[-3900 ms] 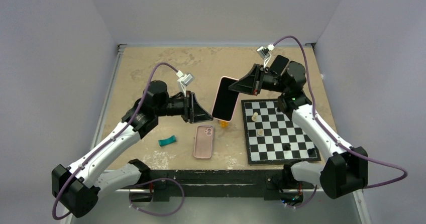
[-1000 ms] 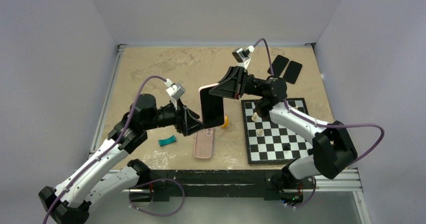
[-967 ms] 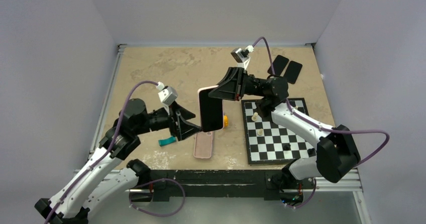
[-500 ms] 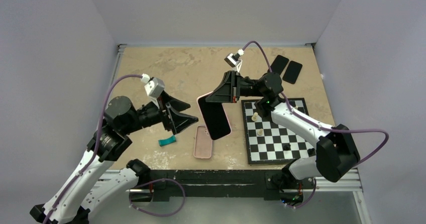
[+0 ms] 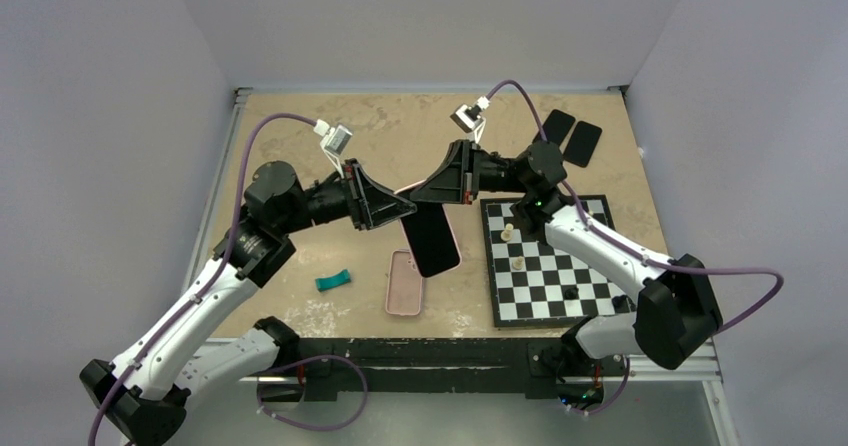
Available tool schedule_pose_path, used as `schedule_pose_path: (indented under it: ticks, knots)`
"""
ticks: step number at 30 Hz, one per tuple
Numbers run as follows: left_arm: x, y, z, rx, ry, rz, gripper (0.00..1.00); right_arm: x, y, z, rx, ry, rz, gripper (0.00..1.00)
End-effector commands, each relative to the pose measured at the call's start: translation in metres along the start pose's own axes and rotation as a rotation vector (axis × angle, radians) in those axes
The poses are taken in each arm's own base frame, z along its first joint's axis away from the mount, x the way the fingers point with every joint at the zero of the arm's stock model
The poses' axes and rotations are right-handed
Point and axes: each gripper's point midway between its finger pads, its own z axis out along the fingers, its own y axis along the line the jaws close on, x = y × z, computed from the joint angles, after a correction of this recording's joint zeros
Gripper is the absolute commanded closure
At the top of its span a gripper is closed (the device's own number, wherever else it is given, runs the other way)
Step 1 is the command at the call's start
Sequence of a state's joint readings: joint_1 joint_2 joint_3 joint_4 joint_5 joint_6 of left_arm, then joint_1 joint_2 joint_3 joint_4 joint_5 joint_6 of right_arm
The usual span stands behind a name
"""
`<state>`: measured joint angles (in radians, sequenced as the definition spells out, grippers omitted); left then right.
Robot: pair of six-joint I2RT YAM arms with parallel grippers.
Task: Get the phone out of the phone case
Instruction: Remove the phone case from the phone.
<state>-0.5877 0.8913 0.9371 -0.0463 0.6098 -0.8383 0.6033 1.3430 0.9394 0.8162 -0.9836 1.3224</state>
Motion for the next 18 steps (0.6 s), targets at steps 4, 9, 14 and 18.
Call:
schedule_pose_path:
  ticks: [4,9,14,18]
  knots:
    - [-0.015,-0.028,0.004,0.12,-0.02,-0.014,1.0,-0.021,0.017,-0.001,0.108,-0.083,-0.175,0.88]
    - [-0.02,-0.023,0.0,0.078,-0.03,-0.088,1.0,-0.031,0.007,-0.023,0.183,-0.116,-0.189,0.48]
    - [-0.029,-0.015,-0.005,0.039,-0.058,-0.162,1.0,-0.035,-0.003,-0.057,0.258,-0.178,-0.212,0.19]
    - [-0.043,-0.014,-0.009,0.014,-0.106,-0.189,1.0,-0.02,-0.017,-0.067,0.341,-0.118,-0.239,0.17]
